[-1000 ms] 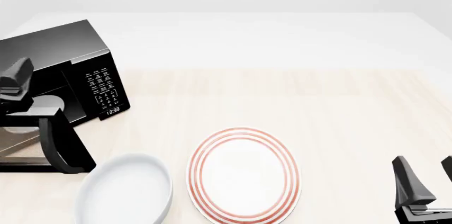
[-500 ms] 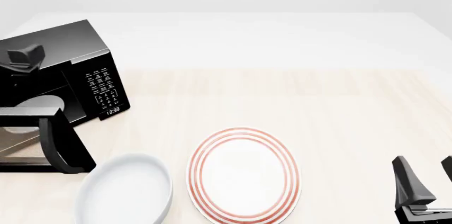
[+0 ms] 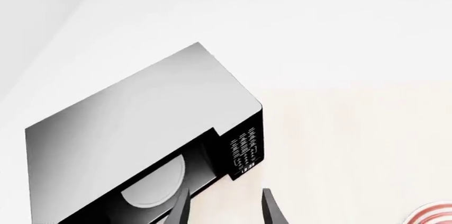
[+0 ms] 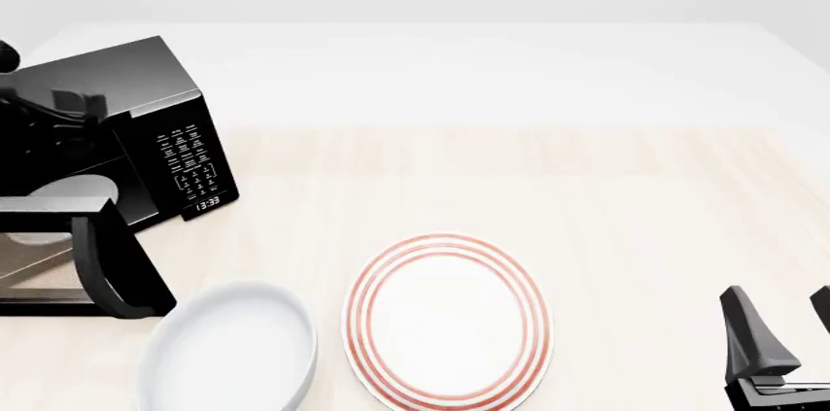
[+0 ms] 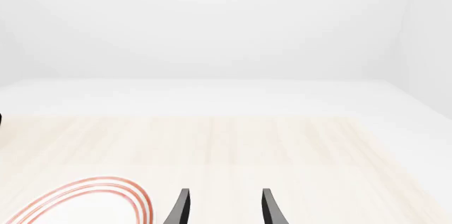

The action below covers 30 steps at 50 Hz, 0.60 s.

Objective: Open the microwave.

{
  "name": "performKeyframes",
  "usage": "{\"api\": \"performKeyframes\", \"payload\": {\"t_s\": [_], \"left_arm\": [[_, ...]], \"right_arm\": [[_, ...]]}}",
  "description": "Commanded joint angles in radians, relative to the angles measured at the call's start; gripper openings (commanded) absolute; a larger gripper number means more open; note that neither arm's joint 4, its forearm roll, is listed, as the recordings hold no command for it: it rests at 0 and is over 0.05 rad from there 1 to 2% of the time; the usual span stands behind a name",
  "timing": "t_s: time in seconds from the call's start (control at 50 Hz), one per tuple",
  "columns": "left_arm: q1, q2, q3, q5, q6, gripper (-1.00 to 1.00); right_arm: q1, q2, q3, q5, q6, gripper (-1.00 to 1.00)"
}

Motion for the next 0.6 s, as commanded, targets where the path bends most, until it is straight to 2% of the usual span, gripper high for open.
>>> {"api": "performKeyframes", "payload": {"t_s": [0.02,0.34,0.6], "left_arm": [[0.012,0.064,0.002,-0.002,-0.011,1.0],[0.021,0.151,0.002,-0.018,-0.012,1.0],[0.059,0.156,0.011,-0.018,-0.015,1.0]], "right_arm": [[0.0,0.0,0.0,0.0,0.0,1.0],[0.0,0.0,0.0,0.0,0.0,1.0],[0.0,0.0,0.0,0.0,0.0,1.0]]}}
